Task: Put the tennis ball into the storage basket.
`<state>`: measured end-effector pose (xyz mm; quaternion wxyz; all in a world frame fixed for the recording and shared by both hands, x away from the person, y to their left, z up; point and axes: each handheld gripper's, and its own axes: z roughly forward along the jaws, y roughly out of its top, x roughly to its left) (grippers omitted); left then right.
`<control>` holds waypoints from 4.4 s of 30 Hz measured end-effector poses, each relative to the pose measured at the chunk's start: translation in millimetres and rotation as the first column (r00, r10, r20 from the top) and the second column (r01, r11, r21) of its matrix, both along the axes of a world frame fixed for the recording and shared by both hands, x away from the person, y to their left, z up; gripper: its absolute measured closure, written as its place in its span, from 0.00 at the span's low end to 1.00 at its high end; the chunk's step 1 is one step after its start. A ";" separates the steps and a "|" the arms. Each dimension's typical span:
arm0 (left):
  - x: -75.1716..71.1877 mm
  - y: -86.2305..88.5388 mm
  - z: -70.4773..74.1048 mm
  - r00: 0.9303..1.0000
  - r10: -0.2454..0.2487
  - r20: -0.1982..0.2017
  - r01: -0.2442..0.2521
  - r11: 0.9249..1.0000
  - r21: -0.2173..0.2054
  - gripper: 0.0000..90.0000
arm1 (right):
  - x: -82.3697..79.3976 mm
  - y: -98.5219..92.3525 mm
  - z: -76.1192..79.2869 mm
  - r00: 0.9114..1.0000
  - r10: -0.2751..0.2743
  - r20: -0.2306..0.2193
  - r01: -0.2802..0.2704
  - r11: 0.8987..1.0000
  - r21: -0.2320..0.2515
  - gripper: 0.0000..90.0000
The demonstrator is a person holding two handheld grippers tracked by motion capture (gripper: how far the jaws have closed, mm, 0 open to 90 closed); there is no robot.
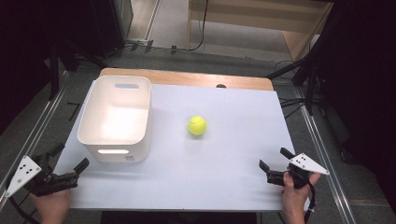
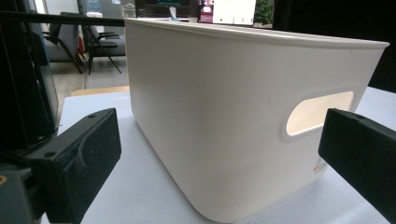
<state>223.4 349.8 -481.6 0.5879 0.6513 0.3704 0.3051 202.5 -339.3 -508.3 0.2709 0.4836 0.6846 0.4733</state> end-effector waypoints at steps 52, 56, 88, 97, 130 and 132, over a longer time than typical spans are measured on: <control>0.0 -8.4 -0.2 1.000 -0.006 0.001 0.006 0.998 0.066 0.00 | 80.7 65.8 25.1 0.977 0.174 -0.126 -0.184 0.980 -0.080 0.00; -0.2 -9.6 -0.4 1.000 -0.008 0.004 0.008 0.997 0.078 0.00 | 86.5 68.8 25.4 0.974 0.182 -0.131 -0.193 0.978 -0.077 0.00; -0.3 -11.0 -0.6 1.000 -0.012 0.006 0.011 0.996 0.092 0.00 | 122.3 104.1 39.1 0.952 0.242 -0.189 -0.266 0.957 -0.116 0.00; -0.1 -11.3 -0.7 1.000 -0.016 0.009 0.015 0.995 0.100 0.00 | 132.0 116.5 39.8 0.940 0.270 -0.209 -0.301 0.944 -0.136 0.00; -0.2 -11.3 -0.5 1.000 -0.021 0.008 0.020 0.995 0.093 0.00 | 171.4 166.9 50.9 0.855 0.376 -0.357 -0.458 0.871 -0.179 0.00; -0.3 -11.4 -0.5 1.000 -0.021 0.009 0.020 0.995 0.093 0.00 | 177.4 171.6 48.3 0.845 0.374 -0.383 -0.468 0.864 -0.187 0.00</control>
